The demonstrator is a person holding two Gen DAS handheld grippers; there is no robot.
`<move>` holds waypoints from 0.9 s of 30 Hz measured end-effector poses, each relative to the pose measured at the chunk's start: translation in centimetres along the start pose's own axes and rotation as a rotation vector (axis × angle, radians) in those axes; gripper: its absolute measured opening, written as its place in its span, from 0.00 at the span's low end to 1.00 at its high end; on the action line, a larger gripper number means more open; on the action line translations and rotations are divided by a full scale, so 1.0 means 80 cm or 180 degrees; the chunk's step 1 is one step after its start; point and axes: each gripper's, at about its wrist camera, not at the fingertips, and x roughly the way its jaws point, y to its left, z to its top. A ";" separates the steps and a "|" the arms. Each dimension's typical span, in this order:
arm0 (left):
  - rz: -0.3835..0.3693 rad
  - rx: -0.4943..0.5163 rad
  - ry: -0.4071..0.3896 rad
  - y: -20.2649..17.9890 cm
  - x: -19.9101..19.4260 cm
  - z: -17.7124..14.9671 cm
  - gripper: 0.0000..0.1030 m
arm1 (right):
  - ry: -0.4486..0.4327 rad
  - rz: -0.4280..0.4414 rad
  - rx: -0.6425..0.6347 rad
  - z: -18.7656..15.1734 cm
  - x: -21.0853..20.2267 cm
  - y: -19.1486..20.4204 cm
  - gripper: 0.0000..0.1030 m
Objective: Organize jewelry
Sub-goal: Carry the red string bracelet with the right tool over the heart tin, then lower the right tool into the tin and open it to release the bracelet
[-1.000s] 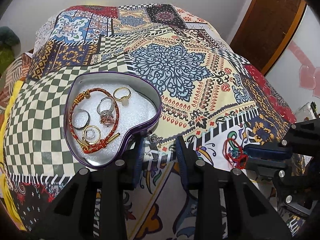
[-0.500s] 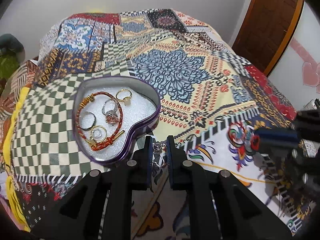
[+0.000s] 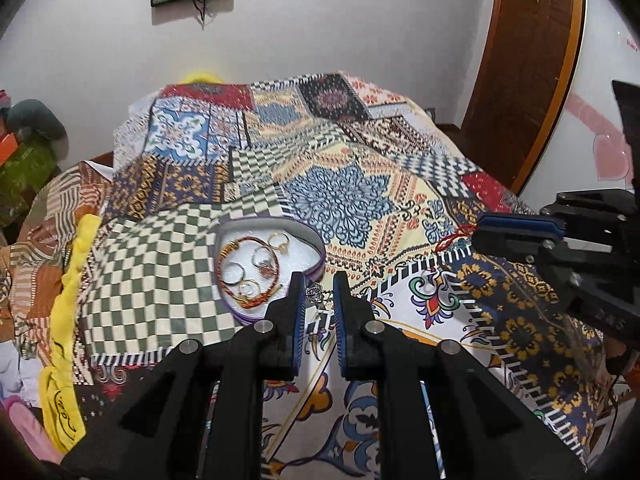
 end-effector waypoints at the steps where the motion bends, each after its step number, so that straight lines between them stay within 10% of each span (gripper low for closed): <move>1: 0.0004 -0.0003 -0.0022 0.002 -0.005 0.000 0.12 | 0.0001 0.0005 0.0012 0.001 0.000 -0.001 0.07; 27: 0.0054 -0.0237 -0.0119 0.059 0.015 0.021 0.12 | 0.0025 0.0337 0.0066 0.078 0.082 0.022 0.07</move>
